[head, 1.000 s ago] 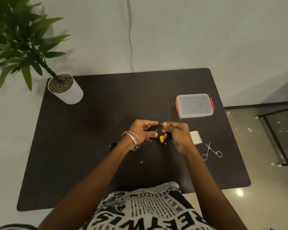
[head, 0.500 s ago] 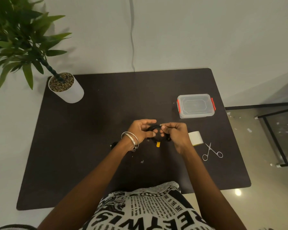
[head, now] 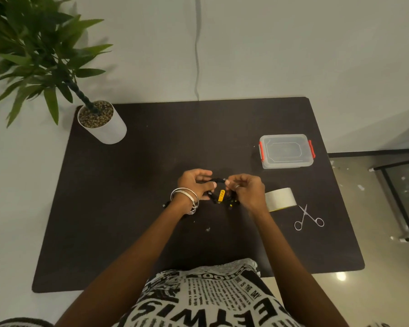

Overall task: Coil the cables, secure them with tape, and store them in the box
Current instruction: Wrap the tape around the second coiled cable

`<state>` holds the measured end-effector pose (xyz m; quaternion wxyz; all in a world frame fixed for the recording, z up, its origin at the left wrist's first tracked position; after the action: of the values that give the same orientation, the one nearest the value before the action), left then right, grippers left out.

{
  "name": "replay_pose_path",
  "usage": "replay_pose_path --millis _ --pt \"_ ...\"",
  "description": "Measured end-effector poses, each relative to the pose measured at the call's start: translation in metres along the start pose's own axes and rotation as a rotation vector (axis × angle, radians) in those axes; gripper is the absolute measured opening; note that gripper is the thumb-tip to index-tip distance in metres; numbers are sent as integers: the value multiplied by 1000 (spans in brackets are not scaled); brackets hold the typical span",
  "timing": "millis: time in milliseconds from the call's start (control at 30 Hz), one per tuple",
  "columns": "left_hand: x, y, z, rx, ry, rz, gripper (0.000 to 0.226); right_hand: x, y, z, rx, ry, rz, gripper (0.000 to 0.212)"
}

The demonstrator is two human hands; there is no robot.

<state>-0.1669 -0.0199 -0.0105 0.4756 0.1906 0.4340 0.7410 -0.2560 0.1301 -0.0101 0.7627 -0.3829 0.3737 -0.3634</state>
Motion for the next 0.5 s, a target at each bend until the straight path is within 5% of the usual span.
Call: replay_pose_path --millis 167,333,500 --pt "-20 -18 -8 -18 205 2 32 28 32 -12 190 -184 108 21" --pt "-8 -24 -24 56 121 -146 26 23 45 -20 250 37 58 9" --pt "-1 -27 -30 106 8 -444 35 25 49 -21 165 160 278 20"
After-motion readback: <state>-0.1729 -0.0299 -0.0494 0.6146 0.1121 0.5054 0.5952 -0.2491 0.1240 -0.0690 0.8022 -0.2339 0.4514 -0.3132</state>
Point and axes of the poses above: each hand's wrist, its own z-axis away from the middle knuckle, its own x-axis out of the palm, y = z × x, the point moved 7 cm from there along -z, towards the middle knuckle, and after that the axes turned 1 degree about -z, right-handed, at the moved point
